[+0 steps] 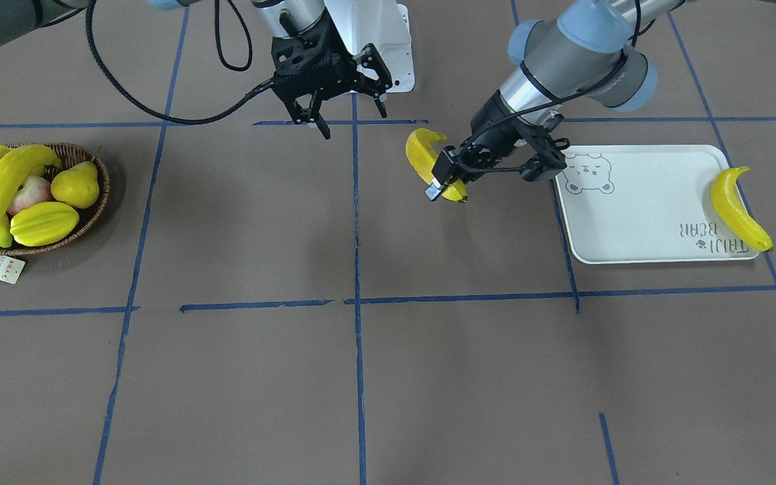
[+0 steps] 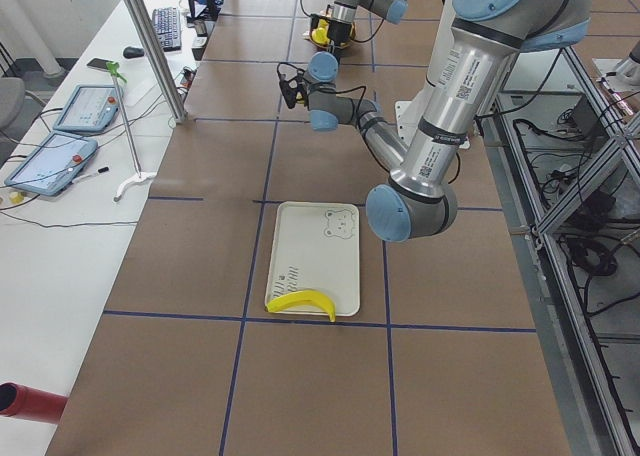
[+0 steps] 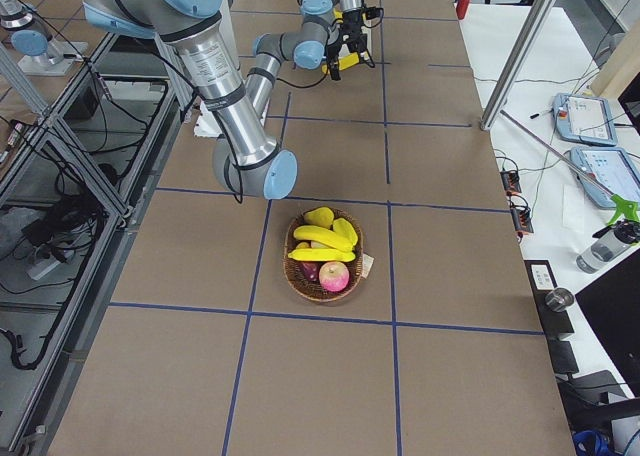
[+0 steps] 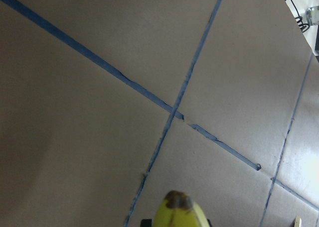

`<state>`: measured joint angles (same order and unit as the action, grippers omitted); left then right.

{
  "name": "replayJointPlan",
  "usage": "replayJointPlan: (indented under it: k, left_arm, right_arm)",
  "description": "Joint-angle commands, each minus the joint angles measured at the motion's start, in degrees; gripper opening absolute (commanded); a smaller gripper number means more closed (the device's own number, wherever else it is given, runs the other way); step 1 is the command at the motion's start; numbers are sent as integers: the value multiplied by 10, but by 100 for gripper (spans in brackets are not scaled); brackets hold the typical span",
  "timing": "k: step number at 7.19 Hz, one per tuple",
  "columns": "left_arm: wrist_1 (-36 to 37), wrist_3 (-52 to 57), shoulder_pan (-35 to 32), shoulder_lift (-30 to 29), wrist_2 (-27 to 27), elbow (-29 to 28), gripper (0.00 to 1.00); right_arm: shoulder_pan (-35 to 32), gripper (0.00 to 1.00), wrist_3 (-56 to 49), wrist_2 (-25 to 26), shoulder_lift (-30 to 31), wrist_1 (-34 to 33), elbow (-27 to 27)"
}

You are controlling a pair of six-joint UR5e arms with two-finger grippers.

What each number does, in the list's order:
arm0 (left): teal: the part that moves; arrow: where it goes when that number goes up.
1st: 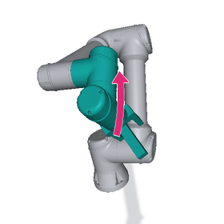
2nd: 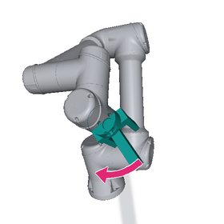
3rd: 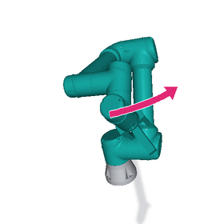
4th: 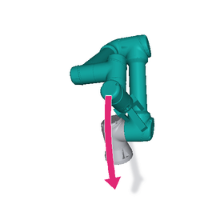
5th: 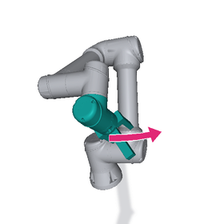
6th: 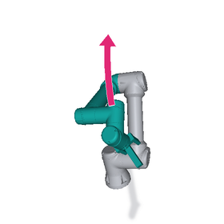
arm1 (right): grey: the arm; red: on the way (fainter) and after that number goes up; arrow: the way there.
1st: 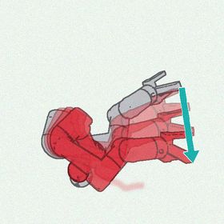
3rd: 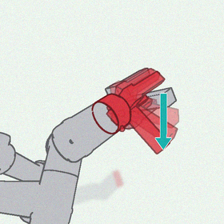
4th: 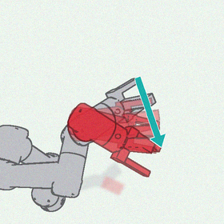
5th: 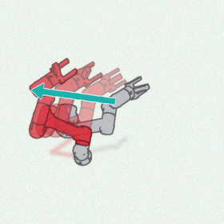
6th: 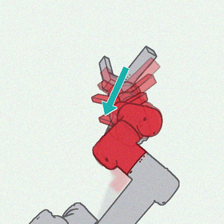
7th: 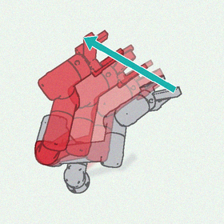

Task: Transfer all bananas from basket to plate

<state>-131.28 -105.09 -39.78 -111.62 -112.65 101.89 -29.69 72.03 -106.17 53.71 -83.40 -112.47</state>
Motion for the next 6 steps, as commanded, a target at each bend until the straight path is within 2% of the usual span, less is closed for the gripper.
replayJointPlan:
  k: [1, 2, 3, 4, 5, 6]
  left_arm:
    - [144, 108, -16, 78, 0, 67, 0]
    - [215, 163, -24, 112, -2, 98, 0]
    - [246, 224, -39, 149, -6, 111, 0]
    - [248, 282, -73, 185, -6, 107, 0]
    - [248, 330, -117, 211, -12, 103, 0]
    - [238, 333, -152, 213, -27, 70, 0]
  right_arm:
    - [-40, 99, -55, -46, 45, -38, -5]
    - [-71, 99, -96, -80, 53, -84, -16]
    - [-97, 99, -140, -106, 74, -128, -45]
    - [-113, 99, -194, -117, 109, -161, -77]
    - [-123, 99, -227, -119, 125, -176, -88]
    - [-124, 99, -233, -119, 128, -177, -89]
